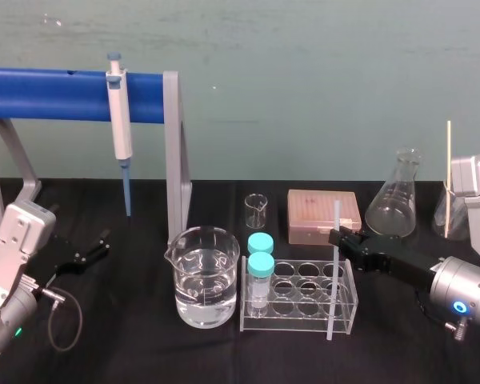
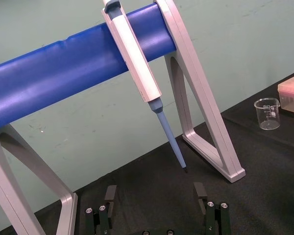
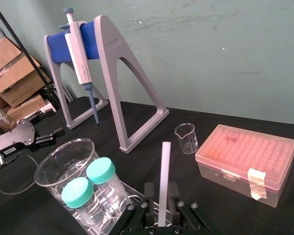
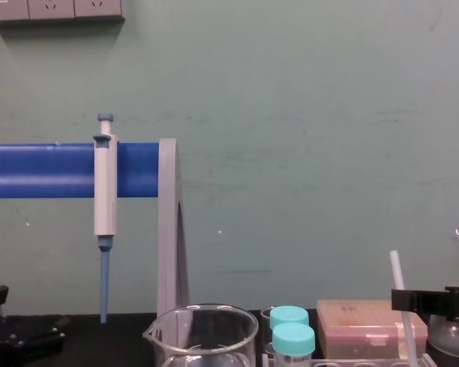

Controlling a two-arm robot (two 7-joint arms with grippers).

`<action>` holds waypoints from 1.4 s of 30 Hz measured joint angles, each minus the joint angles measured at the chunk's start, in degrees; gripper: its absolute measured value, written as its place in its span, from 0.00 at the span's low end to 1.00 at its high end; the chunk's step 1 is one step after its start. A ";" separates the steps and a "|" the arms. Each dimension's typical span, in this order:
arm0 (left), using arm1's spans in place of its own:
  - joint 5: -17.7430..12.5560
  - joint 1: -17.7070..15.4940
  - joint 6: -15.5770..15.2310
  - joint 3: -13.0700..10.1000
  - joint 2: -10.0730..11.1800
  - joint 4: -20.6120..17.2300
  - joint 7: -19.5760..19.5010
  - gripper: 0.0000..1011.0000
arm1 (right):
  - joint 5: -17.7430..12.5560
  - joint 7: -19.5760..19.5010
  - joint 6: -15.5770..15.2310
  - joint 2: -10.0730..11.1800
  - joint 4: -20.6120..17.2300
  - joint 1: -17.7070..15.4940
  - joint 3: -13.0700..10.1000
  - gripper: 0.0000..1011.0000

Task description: Pick up the stirring rod with one hand, then place it down.

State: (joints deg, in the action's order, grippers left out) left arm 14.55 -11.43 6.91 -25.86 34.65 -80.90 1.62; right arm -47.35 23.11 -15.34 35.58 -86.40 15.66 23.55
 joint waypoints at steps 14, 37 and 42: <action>0.00 0.00 0.00 0.00 0.00 0.00 0.00 0.99 | 0.00 0.06 0.01 0.00 0.00 0.00 0.00 0.05; 0.00 0.00 0.00 0.00 0.00 0.00 0.00 0.99 | 2.48 3.42 8.78 -0.75 -0.30 -1.38 -0.68 0.05; 0.00 0.00 0.00 0.00 0.00 0.00 0.00 0.99 | 5.24 4.36 12.43 -0.52 -1.43 -1.80 -1.11 0.05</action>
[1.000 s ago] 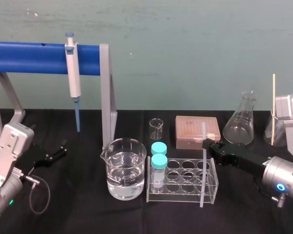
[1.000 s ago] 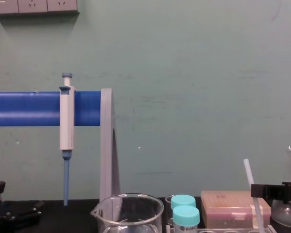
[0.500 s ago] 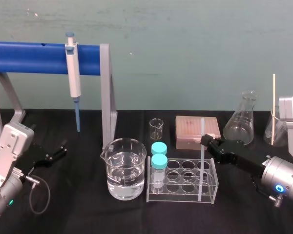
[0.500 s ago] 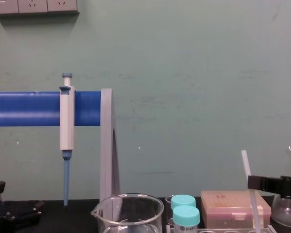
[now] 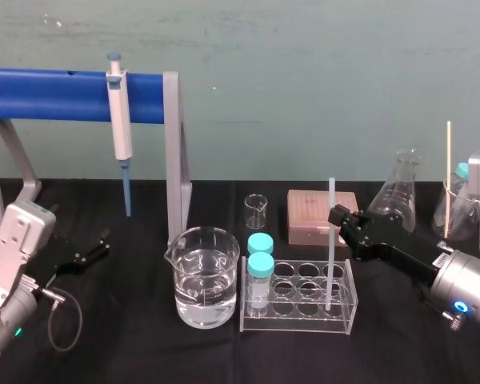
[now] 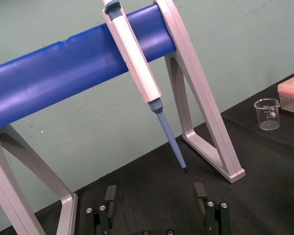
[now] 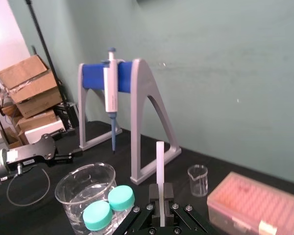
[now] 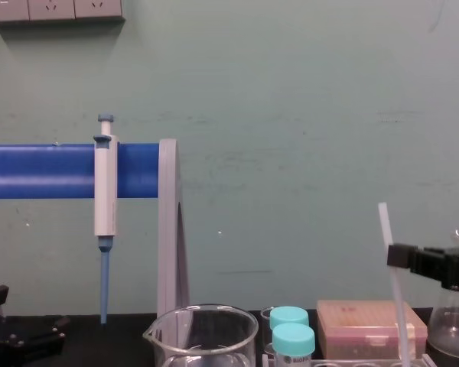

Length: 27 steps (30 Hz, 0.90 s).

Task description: Pick up the stirring rod with one hand, then place it down.

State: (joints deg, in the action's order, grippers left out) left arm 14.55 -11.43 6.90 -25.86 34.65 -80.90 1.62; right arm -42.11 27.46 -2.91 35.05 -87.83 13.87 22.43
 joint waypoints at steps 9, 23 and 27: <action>0.00 0.00 0.00 0.00 0.00 0.00 0.00 0.99 | 5.14 2.08 6.26 0.19 -1.11 -1.01 -0.36 0.05; 0.00 0.00 0.00 0.00 0.00 0.00 0.00 0.99 | 6.92 2.76 7.48 0.08 -3.37 -1.92 -2.99 0.05; 0.00 0.00 0.00 0.00 0.00 0.00 0.00 0.99 | 5.90 3.66 6.72 -0.18 -5.08 0.64 -5.25 0.05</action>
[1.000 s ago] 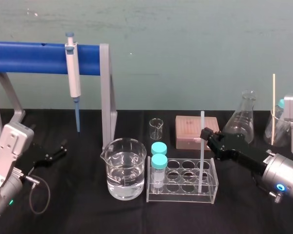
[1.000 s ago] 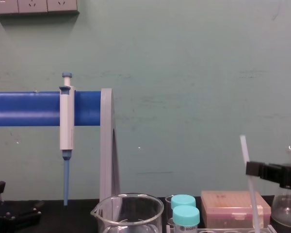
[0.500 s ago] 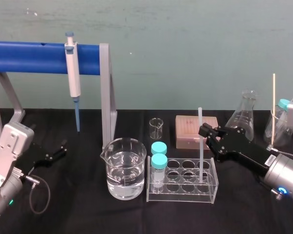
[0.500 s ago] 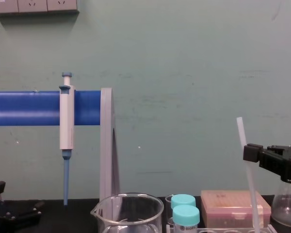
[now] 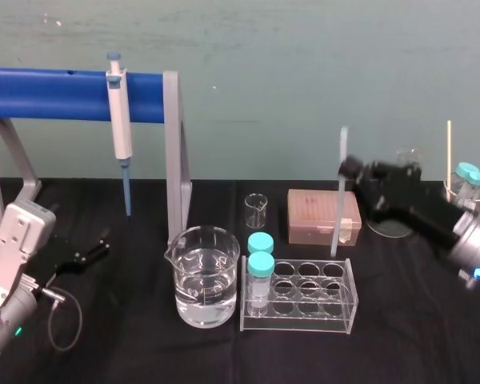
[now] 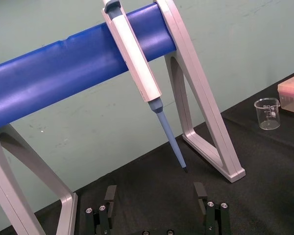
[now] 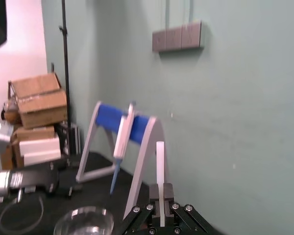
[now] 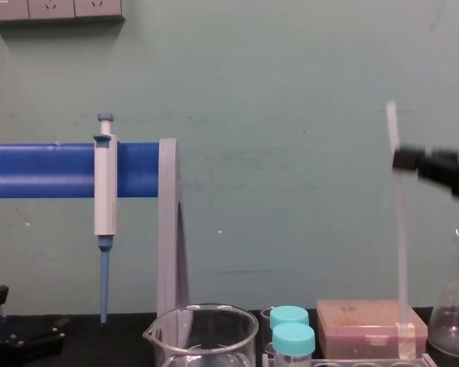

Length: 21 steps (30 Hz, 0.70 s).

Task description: Pick up the stirring rod with one hand, then place it down.

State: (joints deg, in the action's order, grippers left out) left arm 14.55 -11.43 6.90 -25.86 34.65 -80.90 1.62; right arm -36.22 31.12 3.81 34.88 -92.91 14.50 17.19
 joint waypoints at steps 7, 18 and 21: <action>0.00 0.00 0.00 0.00 0.00 0.00 0.00 0.99 | -0.68 0.95 -1.17 -0.59 0.41 4.26 -0.62 0.05; 0.00 0.00 0.00 0.00 0.00 0.00 0.00 0.99 | -0.08 1.17 -2.16 -1.87 3.19 7.85 0.70 0.05; 0.00 0.00 0.00 0.00 0.00 0.00 0.00 0.99 | -0.08 1.19 -2.16 -1.89 3.26 7.87 0.78 0.05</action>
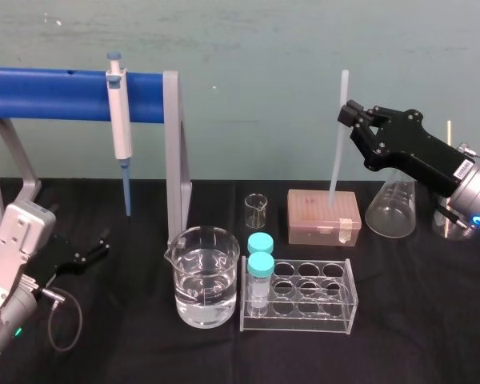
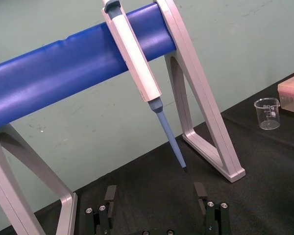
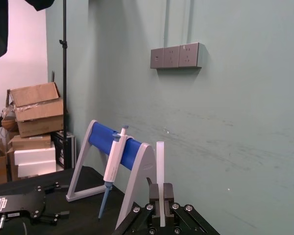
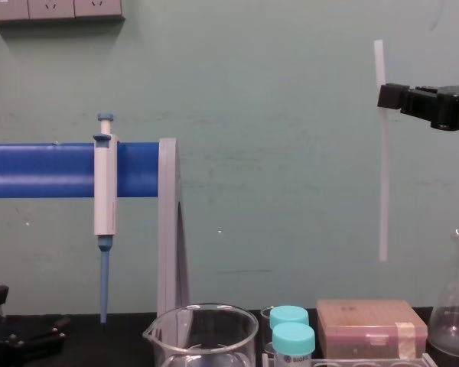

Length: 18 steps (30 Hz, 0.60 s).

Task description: Pick up the stirring rod with one hand, then place it down.

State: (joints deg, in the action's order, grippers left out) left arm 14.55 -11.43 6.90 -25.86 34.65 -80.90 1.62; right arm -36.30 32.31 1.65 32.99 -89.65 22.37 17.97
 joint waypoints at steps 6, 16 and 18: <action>0.00 0.00 0.00 0.00 0.00 0.00 0.00 0.99 | 0.02 -0.17 -0.04 0.07 -0.23 -0.34 0.00 0.05; 0.00 0.00 0.00 0.00 0.00 0.00 0.00 0.99 | -0.07 -0.40 -0.33 0.27 -0.54 -0.87 -0.04 0.05; 0.00 0.00 0.00 0.00 0.00 0.00 0.00 0.99 | -0.07 -0.38 -0.34 0.28 -0.52 -0.84 0.01 0.05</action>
State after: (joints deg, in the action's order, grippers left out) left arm 14.55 -11.43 6.90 -25.86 34.65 -80.90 1.62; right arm -36.37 31.93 1.30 33.26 -90.17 21.53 17.98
